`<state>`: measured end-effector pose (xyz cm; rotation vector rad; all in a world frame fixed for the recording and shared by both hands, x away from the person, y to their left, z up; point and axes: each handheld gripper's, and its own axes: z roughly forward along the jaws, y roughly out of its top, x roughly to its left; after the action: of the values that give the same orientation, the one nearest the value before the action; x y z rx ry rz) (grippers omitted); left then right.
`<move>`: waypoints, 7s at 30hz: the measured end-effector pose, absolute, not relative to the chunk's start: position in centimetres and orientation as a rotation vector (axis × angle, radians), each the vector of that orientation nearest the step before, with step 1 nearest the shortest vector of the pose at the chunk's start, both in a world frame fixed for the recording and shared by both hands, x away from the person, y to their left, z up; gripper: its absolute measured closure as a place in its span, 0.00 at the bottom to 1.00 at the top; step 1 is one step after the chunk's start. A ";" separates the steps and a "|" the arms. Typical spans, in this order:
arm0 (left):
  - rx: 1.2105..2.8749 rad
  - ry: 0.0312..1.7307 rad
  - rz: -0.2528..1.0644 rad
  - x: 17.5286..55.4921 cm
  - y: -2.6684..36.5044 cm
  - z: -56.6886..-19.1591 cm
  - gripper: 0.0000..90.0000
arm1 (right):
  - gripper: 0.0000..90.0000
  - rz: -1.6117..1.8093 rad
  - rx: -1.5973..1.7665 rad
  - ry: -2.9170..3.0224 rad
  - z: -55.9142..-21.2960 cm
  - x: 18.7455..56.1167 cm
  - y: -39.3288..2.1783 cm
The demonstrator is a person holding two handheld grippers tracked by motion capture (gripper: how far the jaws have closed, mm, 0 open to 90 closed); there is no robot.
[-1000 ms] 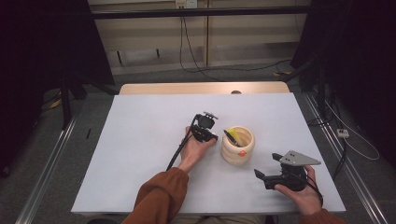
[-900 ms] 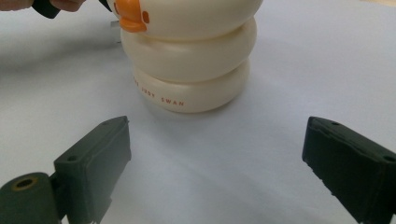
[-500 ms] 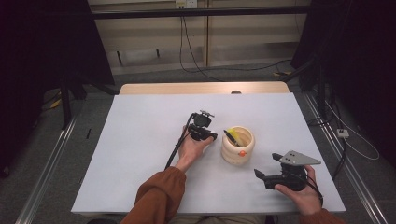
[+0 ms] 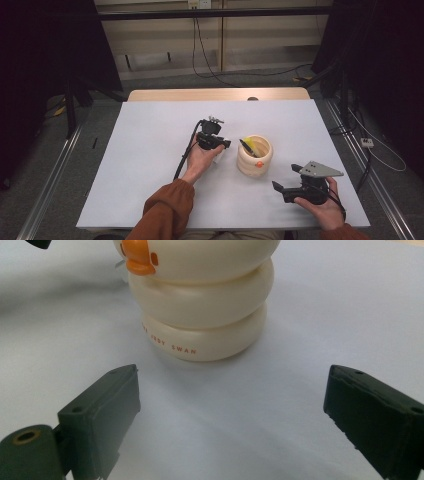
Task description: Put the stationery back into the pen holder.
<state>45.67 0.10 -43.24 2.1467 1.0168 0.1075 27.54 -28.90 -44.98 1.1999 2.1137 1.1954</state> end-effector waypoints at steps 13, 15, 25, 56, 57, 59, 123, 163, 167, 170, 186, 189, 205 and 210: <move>2.061 0.979 0.100 45.3 1.9 -41.8 0.74 | 0.09 1.194 1.202 2.115 -45.0 27.6 -28.9; 2.057 0.970 0.108 45.2 2.0 -41.6 0.74 | 0.09 1.194 1.201 2.114 -45.0 27.6 -28.9; 2.027 0.939 0.114 44.8 2.7 -40.9 0.74 | 0.09 1.194 1.202 2.112 -45.0 27.6 -28.9; 2.184 0.961 0.124 47.4 -1.5 -42.6 0.93 | 0.09 1.194 1.196 2.128 -45.1 27.7 -28.9; 2.190 0.962 0.123 47.4 -1.5 -42.6 0.88 | 0.09 1.195 1.198 2.127 -45.1 27.6 -28.9; 2.193 0.951 0.119 47.5 -1.4 -42.7 0.85 | 0.09 1.196 1.198 2.126 -45.1 27.6 -28.9; 1.966 0.736 0.163 44.4 1.9 -39.2 0.75 | 0.09 1.196 1.196 2.120 -45.0 27.5 -28.9; 1.712 0.549 0.207 40.1 0.4 -36.6 0.75 | 0.09 1.199 1.185 2.127 -45.0 27.7 -28.7; 1.708 0.530 0.205 39.8 -0.6 -36.4 0.75 | 0.09 1.199 1.191 2.122 -45.0 27.7 -28.7; 1.707 0.511 0.202 39.6 -1.3 -36.3 0.75 | 0.09 1.198 1.186 2.125 -45.0 27.7 -28.7; 1.704 0.491 0.165 39.9 -5.1 -37.0 0.75 | 0.09 1.201 1.189 2.123 -45.0 27.7 -28.8; 1.711 0.486 0.175 39.9 -5.6 -37.2 0.75 | 0.09 1.201 1.189 2.123 -45.0 27.6 -28.8; 1.768 0.505 0.163 40.6 -6.7 -39.2 0.75 | 0.09 1.202 1.187 2.126 -45.0 27.6 -28.8; 1.760 0.521 0.142 40.7 -6.5 -39.0 0.64 | 0.09 1.201 1.187 2.127 -45.0 27.6 -28.8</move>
<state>40.71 -6.45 -39.04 1.7597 0.5209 0.1420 27.60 -28.81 -45.00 1.1872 2.1267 1.2008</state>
